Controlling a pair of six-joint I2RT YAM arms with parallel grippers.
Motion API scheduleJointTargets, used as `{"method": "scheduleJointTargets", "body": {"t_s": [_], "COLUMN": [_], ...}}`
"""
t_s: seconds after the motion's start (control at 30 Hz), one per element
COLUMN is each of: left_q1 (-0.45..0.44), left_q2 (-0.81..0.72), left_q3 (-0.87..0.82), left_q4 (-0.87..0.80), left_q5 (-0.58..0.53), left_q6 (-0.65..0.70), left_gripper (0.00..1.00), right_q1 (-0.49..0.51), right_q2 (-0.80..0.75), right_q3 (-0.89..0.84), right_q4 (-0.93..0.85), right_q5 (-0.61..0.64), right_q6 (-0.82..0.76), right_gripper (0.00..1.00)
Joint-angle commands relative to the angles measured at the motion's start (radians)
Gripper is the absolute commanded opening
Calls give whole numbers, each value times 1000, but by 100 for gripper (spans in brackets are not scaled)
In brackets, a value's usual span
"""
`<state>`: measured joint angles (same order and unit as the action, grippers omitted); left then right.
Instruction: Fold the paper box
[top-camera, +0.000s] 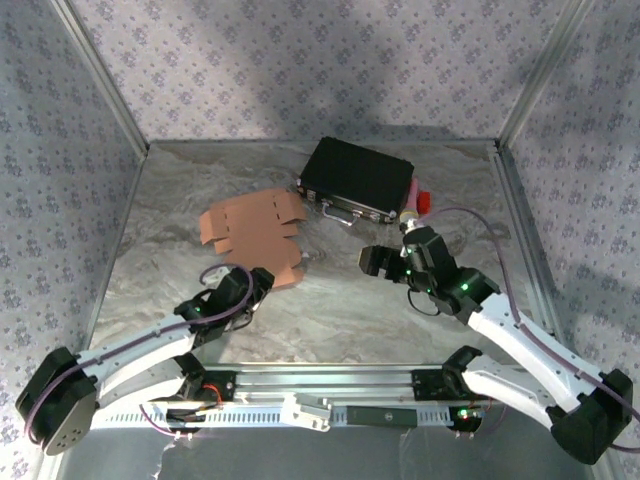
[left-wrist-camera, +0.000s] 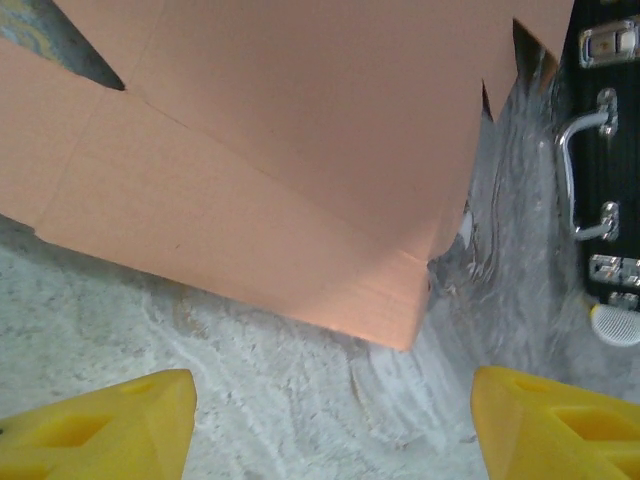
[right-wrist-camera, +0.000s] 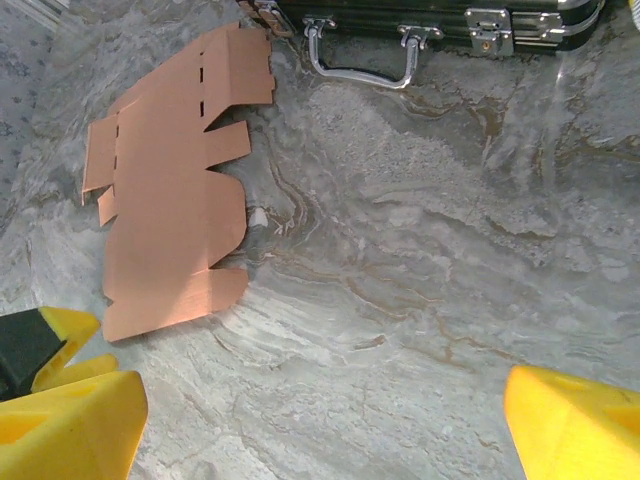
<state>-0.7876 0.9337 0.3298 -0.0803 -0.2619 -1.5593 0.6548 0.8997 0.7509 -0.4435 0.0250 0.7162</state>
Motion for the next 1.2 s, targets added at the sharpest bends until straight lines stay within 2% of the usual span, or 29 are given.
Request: {"method": "scheduleJointTargets", "body": {"t_s": [0.0,0.33,0.53,0.7,0.77,0.87,0.93,0.97,1.03,1.17], "left_q1": [-8,-7,4,75,102,128,147,156,168,181], "left_q2": [19,89,173,279,324,366,373,367,343,200], "left_q3": [-44,-59,-60,-31,-29,-19,-10,-6,-1,2], "left_q4": [112,193,272,344,386,390,370,350,305,133], "left_q5": [-47,-60,-48,48,76,85,95,99,98,59], "left_q6": [-136,-216,-252,-225,-223,-214,-197,-187,-172,-120], "left_gripper": [73,73,67,63,51,19,5,0,0,0], "right_q1": [14,25,28,30,31,31,32,33,32,30], "right_q2": [4,5,-10,-12,-14,-16,-17,-17,-17,-9], "right_q3": [-22,-28,-30,-20,-17,-16,-17,-16,-18,-22], "right_q4": [54,45,35,21,15,12,9,6,6,15], "right_q5": [-10,-4,-3,7,10,16,18,18,21,21], "right_q6": [38,57,65,65,65,64,62,62,59,55], "right_gripper": [93,93,93,92,92,92,92,92,92,92]}}
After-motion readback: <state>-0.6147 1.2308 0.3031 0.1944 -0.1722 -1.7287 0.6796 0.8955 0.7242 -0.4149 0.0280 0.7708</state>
